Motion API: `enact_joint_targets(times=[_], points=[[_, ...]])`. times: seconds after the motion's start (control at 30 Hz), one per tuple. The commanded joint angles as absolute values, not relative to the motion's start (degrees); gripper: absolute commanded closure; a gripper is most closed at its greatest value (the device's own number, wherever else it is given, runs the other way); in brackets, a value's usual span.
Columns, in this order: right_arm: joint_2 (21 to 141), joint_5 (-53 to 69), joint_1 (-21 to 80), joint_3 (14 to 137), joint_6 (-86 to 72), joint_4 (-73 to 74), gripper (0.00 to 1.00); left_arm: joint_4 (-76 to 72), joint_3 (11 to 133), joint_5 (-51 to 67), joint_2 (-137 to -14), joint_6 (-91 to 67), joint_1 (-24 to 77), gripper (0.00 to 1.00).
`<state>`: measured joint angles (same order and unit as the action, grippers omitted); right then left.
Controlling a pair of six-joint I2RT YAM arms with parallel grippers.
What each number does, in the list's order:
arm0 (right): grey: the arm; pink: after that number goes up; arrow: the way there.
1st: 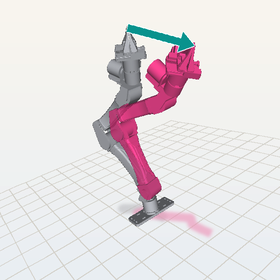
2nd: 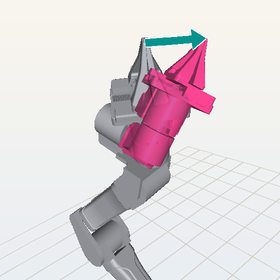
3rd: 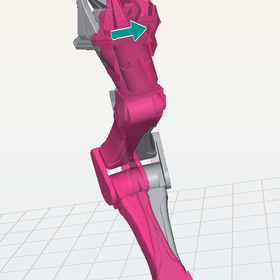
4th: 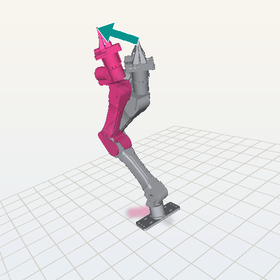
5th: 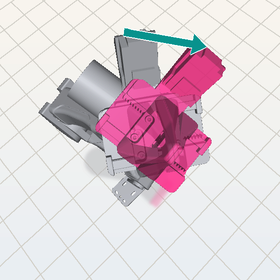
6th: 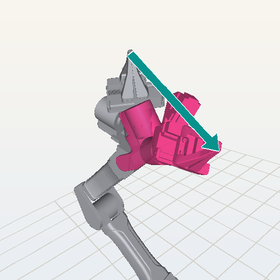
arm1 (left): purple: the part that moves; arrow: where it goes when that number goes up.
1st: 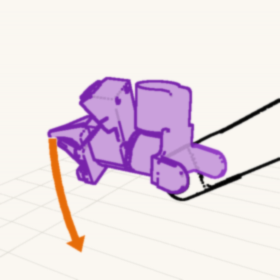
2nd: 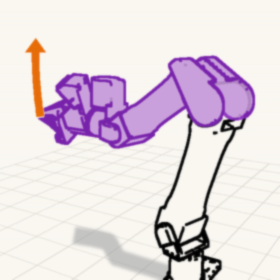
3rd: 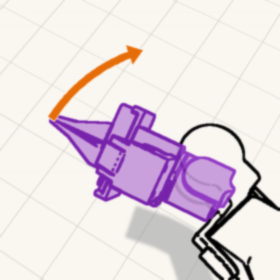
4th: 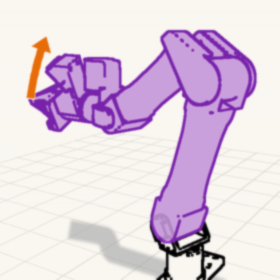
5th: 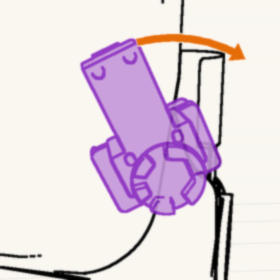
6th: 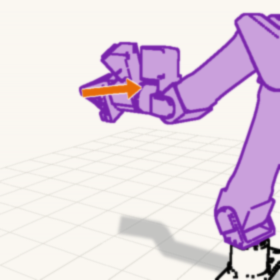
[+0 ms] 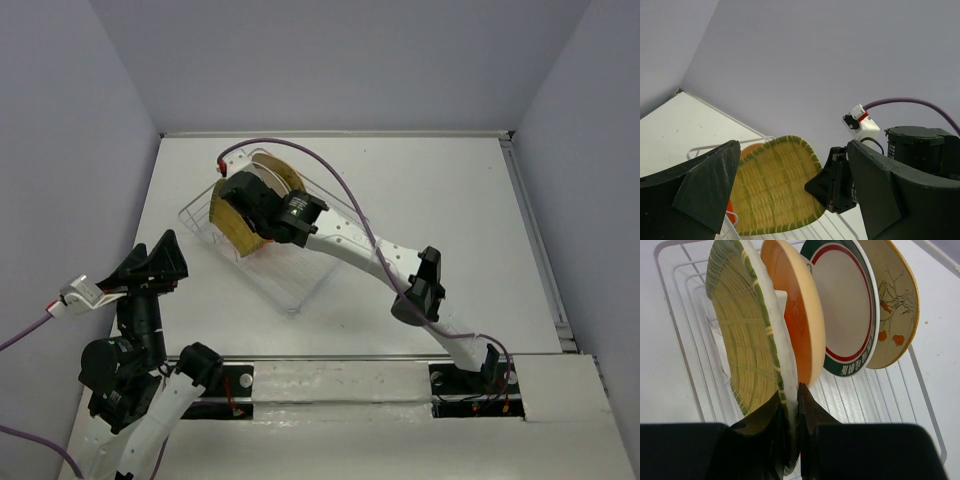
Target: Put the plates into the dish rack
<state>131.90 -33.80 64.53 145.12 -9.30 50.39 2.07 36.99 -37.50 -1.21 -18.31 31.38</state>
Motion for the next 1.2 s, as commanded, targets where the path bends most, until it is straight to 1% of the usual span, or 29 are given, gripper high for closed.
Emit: enact_joint_targets(times=[0.0,0.23,0.37,0.6,0.63,0.7,0.8,0.83,0.93,0.97,1.03,1.07,1.13,1.17], points=[[132.88,-34.28,65.39,149.59,-9.23,48.69,0.93,-0.09,37.35,-37.71,-0.35,-18.11,30.85,0.01],[136.4,-35.86,65.92,152.57,-7.91,48.87,0.93,-0.09,37.35,-37.71,-0.35,-18.11,30.94,0.01],[138.69,-37.88,66.44,154.33,-4.5,48.17,0.93,-0.09,37.35,-37.53,-0.44,-18.11,30.85,0.01],[138.52,-39.11,67.5,151.97,1.57,42.37,0.93,-0.09,37.35,-37.44,-0.79,-18.19,30.5,0.01],[138.43,-38.24,67.5,151.35,2.1,40.8,0.89,-0.09,37.35,-37.35,-0.79,-18.19,30.5,0.01],[138.95,-37.36,67.5,151.43,2.63,39.38,0.85,-0.09,37.35,-37.35,-0.97,-18.11,30.5,0.01],[139.48,-35.69,67.5,151.61,3.34,37.18,0.75,-0.09,37.35,-37.35,-0.97,-18.11,30.41,0.01],[139.74,-35.42,67.5,151.61,3.34,36.66,0.69,-0.09,37.35,-37.44,-0.97,-18.11,30.32,0.01],[139.92,-34.54,67.5,151.44,3.69,34.9,0.56,-0.09,37.35,-37.27,-0.97,-18.11,30.32,0.01],[140.01,-34.19,67.5,151.35,3.95,33.94,0.47,-0.09,37.35,-37.27,-0.79,-18.19,30.41,0.01],[140.1,-33.93,67.5,151.35,4.04,32.96,0.43,-0.09,37.35,-37.44,-0.88,-18.11,30.41,0.01],[140.18,-33.75,67.5,151.26,4.13,31.91,0.38,-0.09,37.35,-37.35,-0.88,-18.19,30.32,0.01],[140.27,-33.75,67.5,151.26,4.13,30.68,0.35,-0.09,37.35,-37.35,-0.88,-18.11,30.41,0.01],[140.27,-34.01,67.5,151.26,4.13,29.54,0.31,-0.09,37.35,-37.35,-0.79,-18.11,30.41,0.01]])
